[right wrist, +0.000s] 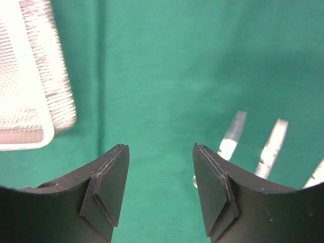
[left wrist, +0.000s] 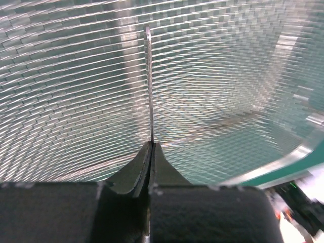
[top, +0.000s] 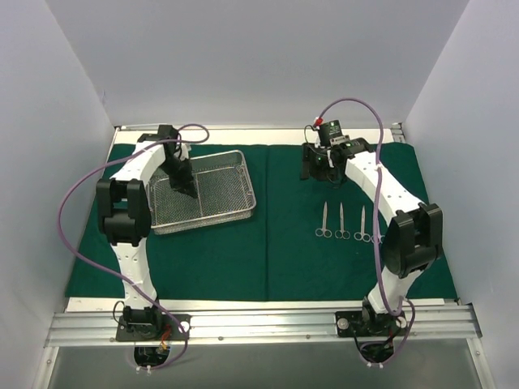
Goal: Open and lay out the surgical kit
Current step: Pick up the medical item from the container, then place the medical item in the surgical kit.
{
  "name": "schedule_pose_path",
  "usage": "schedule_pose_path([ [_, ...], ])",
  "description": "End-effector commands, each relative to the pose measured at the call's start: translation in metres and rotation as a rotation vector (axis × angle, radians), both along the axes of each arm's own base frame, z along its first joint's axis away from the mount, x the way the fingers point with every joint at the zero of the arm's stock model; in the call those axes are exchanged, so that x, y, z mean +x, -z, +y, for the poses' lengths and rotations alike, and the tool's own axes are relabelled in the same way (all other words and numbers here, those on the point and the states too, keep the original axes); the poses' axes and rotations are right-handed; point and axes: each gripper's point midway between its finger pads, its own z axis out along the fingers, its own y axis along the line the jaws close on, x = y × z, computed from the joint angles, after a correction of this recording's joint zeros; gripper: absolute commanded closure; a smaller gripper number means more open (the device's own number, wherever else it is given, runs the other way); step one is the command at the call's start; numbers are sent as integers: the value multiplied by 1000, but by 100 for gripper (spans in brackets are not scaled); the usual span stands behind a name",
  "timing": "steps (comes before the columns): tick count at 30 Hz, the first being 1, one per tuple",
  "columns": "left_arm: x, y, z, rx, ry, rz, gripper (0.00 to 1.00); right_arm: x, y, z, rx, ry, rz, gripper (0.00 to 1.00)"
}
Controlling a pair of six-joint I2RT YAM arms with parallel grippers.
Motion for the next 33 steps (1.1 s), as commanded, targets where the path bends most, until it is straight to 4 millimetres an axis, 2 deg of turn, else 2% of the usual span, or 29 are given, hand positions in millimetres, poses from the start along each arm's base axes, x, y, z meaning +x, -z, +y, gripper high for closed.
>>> schedule_pose_path([
  [1, 23, -69, -46, -257, 112, -236, 98, 2, -2, 44, 178, -139, 30, 46],
  [5, 18, -98, -81, -444, 174, -305, 98, 12, -19, 84, 289, -212, 20, 47],
  [6, 15, -106, -95, -510, 196, -321, 98, 17, -34, 94, 321, -237, -8, 47],
  [8, 10, -117, -112, -572, 233, -343, 98, 19, -35, 113, 352, -251, 7, 46],
  [9, 3, -126, -127, -615, 271, -351, 98, 24, -45, 122, 368, -263, -13, 46],
  [10, 1, -129, -134, -640, 288, -355, 98, 25, -40, 129, 371, -267, 4, 46],
  [12, -7, -137, -154, -677, 332, -357, 98, 24, -41, 143, 382, -275, 7, 46],
  [16, -18, -144, -177, -715, 359, -344, 98, 22, -43, 163, 410, -280, 11, 46],
  [19, -19, -146, -183, -720, 361, -343, 98, 18, -49, 167, 409, -284, 0, 47],
  [26, -24, -152, -192, -751, 385, -349, 98, 13, -45, 170, 414, -285, 6, 48],
  [33, -30, -153, -194, -760, 401, -351, 98, 12, -42, 177, 425, -286, 14, 55],
])
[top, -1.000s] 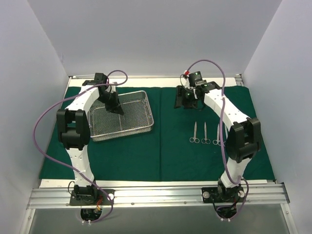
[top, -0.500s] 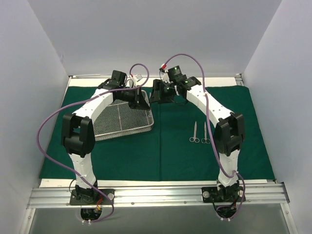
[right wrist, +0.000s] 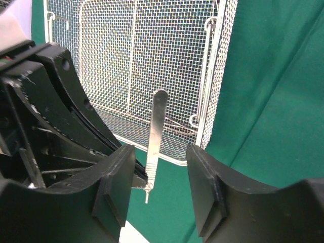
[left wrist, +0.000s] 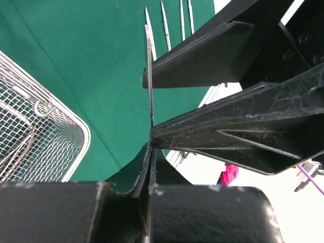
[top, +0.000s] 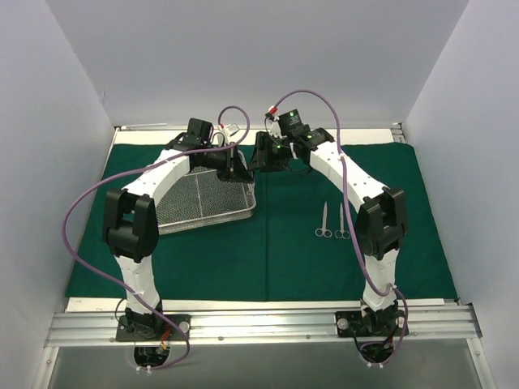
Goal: Open and lay out the surgical kit
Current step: Place the medical item in the surgical kit.
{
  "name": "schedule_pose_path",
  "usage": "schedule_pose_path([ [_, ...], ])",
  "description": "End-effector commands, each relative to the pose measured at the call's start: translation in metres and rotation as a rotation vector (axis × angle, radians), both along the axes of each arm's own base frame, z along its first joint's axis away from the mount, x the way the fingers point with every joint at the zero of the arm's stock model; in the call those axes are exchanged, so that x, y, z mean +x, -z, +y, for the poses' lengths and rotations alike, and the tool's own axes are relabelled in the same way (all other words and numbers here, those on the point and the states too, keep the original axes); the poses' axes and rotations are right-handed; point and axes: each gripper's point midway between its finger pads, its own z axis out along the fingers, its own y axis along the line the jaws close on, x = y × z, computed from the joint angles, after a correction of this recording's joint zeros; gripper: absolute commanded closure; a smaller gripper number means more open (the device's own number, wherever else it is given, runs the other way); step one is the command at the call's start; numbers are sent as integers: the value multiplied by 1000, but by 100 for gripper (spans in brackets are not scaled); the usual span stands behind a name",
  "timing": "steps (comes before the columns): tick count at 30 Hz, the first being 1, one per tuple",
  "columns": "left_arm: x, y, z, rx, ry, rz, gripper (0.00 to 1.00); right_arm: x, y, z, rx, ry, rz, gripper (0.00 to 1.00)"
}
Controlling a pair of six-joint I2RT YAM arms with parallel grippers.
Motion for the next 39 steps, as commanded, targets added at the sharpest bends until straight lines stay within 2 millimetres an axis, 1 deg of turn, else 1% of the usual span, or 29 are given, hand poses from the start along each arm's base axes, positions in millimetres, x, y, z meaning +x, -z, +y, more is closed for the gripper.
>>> schedule_pose_path([
  [1, -6, -35, -5, -63, 33, -99, 98, -3, -8, 9, 31, -10, -12, 56],
  [2, -6, -34, -5, -63, 34, -101, 98, -3, -8, 9, 33, -9, -9, 59],
  [3, -7, -33, -5, -63, 35, -97, 98, -3, -8, 10, 34, -10, -8, 66],
  [6, -8, -35, -5, -68, 40, -99, 98, -4, -7, 11, 38, -9, -1, 73],
  [9, -7, -38, -6, -73, 43, -108, 98, -4, -5, 11, 43, -6, 5, 77],
  [14, -8, -40, -6, -78, 49, -114, 98, -5, -3, 13, 44, -7, 14, 79],
  [15, -9, -39, -6, -80, 51, -112, 98, -5, -2, 13, 42, -7, 15, 81],
  [17, -10, -39, -6, -81, 51, -110, 98, -5, -3, 13, 43, -5, 13, 86],
  [18, -10, -38, -6, -84, 54, -106, 98, -5, -4, 13, 42, -4, 12, 92],
  [19, -10, -38, -6, -84, 53, -105, 98, -5, -3, 13, 40, -2, 13, 96],
  [21, -9, -35, -4, -73, 44, -97, 92, -5, -3, 12, 34, 8, 14, 100],
  [22, -9, -34, -3, -71, 45, -96, 85, -4, -1, 8, 14, 24, 15, 100],
  [25, -6, -29, 5, -43, 23, -103, 68, -6, 2, 0, -18, 45, 27, 100],
  [26, -4, -30, 9, -38, 10, -109, 63, -5, 5, -5, -47, 67, 25, 100],
  [27, -2, -29, 14, -29, -4, -111, 57, -5, 7, -10, -62, 79, 28, 100],
  [28, 4, -30, 25, -23, -32, -118, 55, -9, 7, -16, -80, 89, 38, 100],
  [29, 6, -29, 32, -17, -50, -120, 54, -10, 17, -25, -118, 114, 55, 100],
  [30, 9, -29, 40, -9, -71, -122, 54, -11, 21, -35, -142, 129, 66, 100],
  [31, 12, -27, 48, 3, -88, -125, 54, -17, 25, -45, -173, 142, 84, 100],
  [32, 17, -22, 64, 27, -131, -112, 54, -25, 41, -57, -213, 156, 123, 100],
  [33, 19, -18, 72, 41, -151, -99, 54, -27, 45, -72, -240, 186, 129, 100],
  [35, 24, -11, 87, 48, -178, -72, 54, -38, 63, -89, -275, 205, 167, 100],
  [36, 22, -7, 90, 42, -179, -55, 54, -52, 84, -102, -317, 214, 215, 100],
  [38, 24, -4, 95, 47, -189, -48, 54, -59, 95, -115, -339, 226, 227, 100],
  [39, 24, -3, 96, 52, -194, -45, 54, -66, 105, -121, -360, 229, 254, 100],
])
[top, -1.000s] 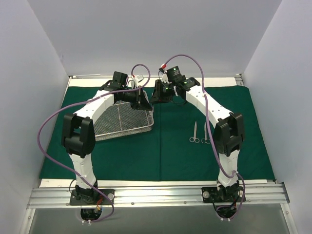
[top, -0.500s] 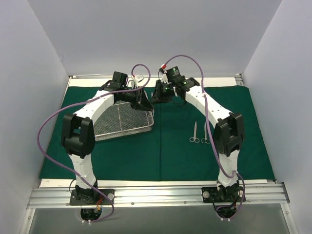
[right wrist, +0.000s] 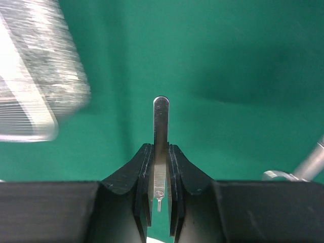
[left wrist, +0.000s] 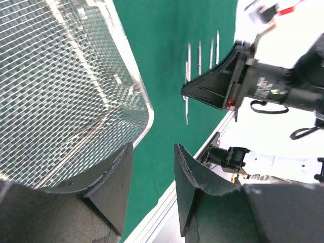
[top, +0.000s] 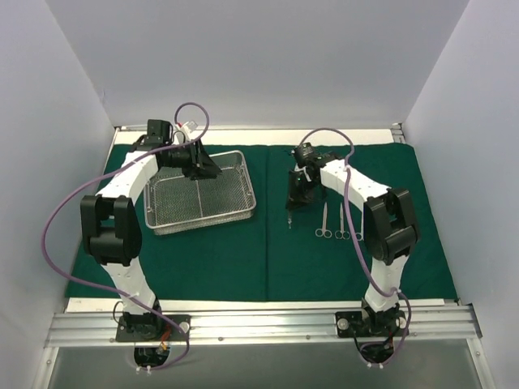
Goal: Open and lay out the surgical kit
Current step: Place the medical item in the surgical kit.
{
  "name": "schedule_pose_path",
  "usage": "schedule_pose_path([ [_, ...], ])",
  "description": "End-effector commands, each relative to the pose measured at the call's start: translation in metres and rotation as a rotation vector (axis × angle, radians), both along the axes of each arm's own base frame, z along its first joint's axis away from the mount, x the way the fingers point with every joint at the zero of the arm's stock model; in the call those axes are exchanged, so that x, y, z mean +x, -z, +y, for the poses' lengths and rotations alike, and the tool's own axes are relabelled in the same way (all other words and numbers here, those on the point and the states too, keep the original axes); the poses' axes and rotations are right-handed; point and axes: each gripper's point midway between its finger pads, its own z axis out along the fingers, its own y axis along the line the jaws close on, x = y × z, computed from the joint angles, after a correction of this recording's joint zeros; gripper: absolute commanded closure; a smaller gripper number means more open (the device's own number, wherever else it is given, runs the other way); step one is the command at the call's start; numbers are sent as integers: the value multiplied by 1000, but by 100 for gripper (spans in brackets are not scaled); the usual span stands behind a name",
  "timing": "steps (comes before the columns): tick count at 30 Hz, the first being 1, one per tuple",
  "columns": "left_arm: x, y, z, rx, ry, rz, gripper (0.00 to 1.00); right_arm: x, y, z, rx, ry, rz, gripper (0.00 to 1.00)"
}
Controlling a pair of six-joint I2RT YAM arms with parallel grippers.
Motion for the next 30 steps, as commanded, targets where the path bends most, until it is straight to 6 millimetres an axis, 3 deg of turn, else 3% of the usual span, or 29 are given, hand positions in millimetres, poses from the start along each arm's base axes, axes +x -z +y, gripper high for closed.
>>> schedule_pose_path([
  [1, -8, -6, 0, 15, 18, -21, 54, -12, 1, -32, -77, 39, -2, 100],
  [6, -7, 5, 1, 28, 9, 17, 54, -14, 20, -51, -168, 44, 32, 100],
  [15, 1, 6, 1, 23, 9, 23, 55, -5, 31, -75, -215, 76, 50, 100],
  [30, 9, 13, 5, 71, -14, 53, 54, -6, 63, -77, -244, 58, 112, 97],
])
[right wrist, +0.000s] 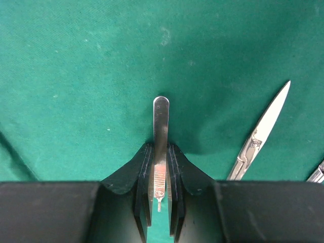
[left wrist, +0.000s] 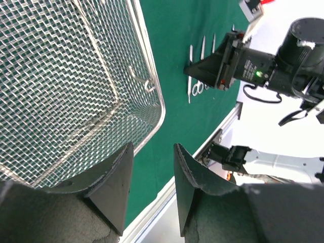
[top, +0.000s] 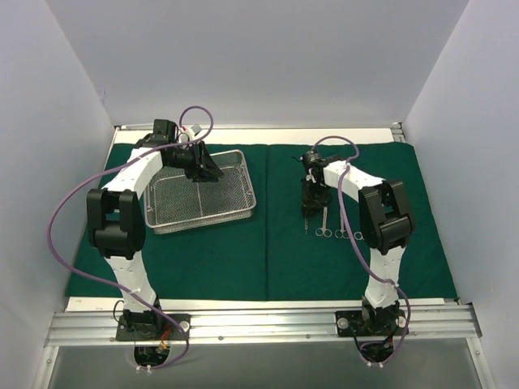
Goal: Open and lay out the surgical kit
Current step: Place the medical item in the surgical kit.
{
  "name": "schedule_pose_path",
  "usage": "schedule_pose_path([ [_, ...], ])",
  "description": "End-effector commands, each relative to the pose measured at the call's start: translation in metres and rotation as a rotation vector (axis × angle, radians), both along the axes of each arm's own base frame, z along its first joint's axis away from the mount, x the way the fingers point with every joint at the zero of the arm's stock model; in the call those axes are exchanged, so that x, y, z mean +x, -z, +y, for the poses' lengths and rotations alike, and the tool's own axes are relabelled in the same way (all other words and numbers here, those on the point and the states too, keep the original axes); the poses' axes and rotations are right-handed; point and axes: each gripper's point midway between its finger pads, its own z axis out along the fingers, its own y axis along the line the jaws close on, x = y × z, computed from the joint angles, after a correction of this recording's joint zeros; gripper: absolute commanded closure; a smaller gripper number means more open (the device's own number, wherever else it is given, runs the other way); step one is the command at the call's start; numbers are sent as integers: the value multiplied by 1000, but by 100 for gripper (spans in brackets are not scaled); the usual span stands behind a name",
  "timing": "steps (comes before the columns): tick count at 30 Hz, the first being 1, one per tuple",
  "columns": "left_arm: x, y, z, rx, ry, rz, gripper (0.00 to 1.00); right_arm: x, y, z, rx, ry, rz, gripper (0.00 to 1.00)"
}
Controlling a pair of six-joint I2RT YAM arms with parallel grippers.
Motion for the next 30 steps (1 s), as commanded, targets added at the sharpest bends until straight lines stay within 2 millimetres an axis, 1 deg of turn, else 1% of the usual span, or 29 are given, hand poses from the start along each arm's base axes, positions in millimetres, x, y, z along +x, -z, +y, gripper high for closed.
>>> schedule_pose_path([
  [1, 11, -10, 4, 38, 2, -40, 54, 4, -4, -2, -22, -12, -6, 96],
  [2, 13, -6, 8, 75, -12, -19, 54, 3, -2, -2, -21, -13, -1, 95],
  [3, 15, -3, 11, 98, -20, -8, 51, 2, -1, -2, -22, -13, 6, 94],
  [4, 16, -1, 14, 121, -27, 1, 50, 2, 0, -2, -19, -14, 7, 93],
  [7, 25, 8, 23, 210, -55, 15, 46, -2, 3, -1, -18, -18, 17, 84],
  [8, 31, 12, 25, 241, -65, 22, 46, -3, 4, -1, -19, -18, 21, 78],
  [10, 36, 15, 26, 260, -67, 37, 46, -2, 1, 1, -15, -24, 16, 74],
  [11, 40, 23, 22, 275, -63, 46, 46, 0, -2, 2, -14, -26, 9, 68],
  [12, 49, 19, 24, 303, -82, 19, 46, 6, -8, 3, -14, -27, -11, 64],
  [13, 53, 20, 23, 316, -96, 21, 46, 6, -11, 2, -20, -29, -9, 60],
  [14, 54, 29, 19, 333, -100, 46, 46, 9, -16, 2, -22, -33, -19, 54],
  [15, 60, 31, 19, 359, -118, 37, 46, 17, -26, 5, -18, -33, -45, 51],
  [16, 61, 34, 16, 361, -136, 52, 46, 17, -31, 3, -28, -35, -46, 48],
  [17, 67, 38, 11, 361, -145, 41, 46, 20, -38, 3, -29, -43, -59, 45],
  [18, 68, 41, 4, 367, -147, 41, 46, 27, -51, 5, -21, -45, -92, 44],
  [19, 73, 46, 1, 390, -177, 46, 47, 27, -58, 4, -26, -46, -97, 43],
  [20, 74, 48, -1, 409, -191, 46, 47, 30, -65, 4, -27, -54, -112, 42],
  [21, 74, 50, -9, 425, -201, 44, 47, 30, -76, 3, -28, -58, -126, 42],
  [22, 80, 53, -7, 467, -229, 31, 47, 36, -89, 5, -20, -63, -158, 41],
  [23, 82, 54, -9, 488, -242, 26, 48, 38, -98, 6, -17, -69, -175, 41],
  [24, 82, 55, -15, 510, -258, 23, 48, 37, -107, 5, -13, -73, -192, 41],
  [25, 84, 57, -15, 531, -274, 23, 48, 39, -115, 6, -6, -76, -209, 41],
  [26, 91, 59, -12, 558, -304, 12, 48, 38, -121, 8, 9, -82, -219, 41],
  [27, 93, 60, -16, 562, -329, 10, 49, 37, -130, 9, 20, -88, -239, 41],
  [28, 96, 67, -14, 579, -346, 17, 49, 32, -129, 8, 22, -90, -236, 41],
  [29, 101, 68, -10, 602, -376, 10, 50, 29, -131, 7, 27, -94, -239, 41],
  [30, 104, 72, -10, 601, -396, 21, 52, 26, -139, 7, 40, -98, -262, 41],
])
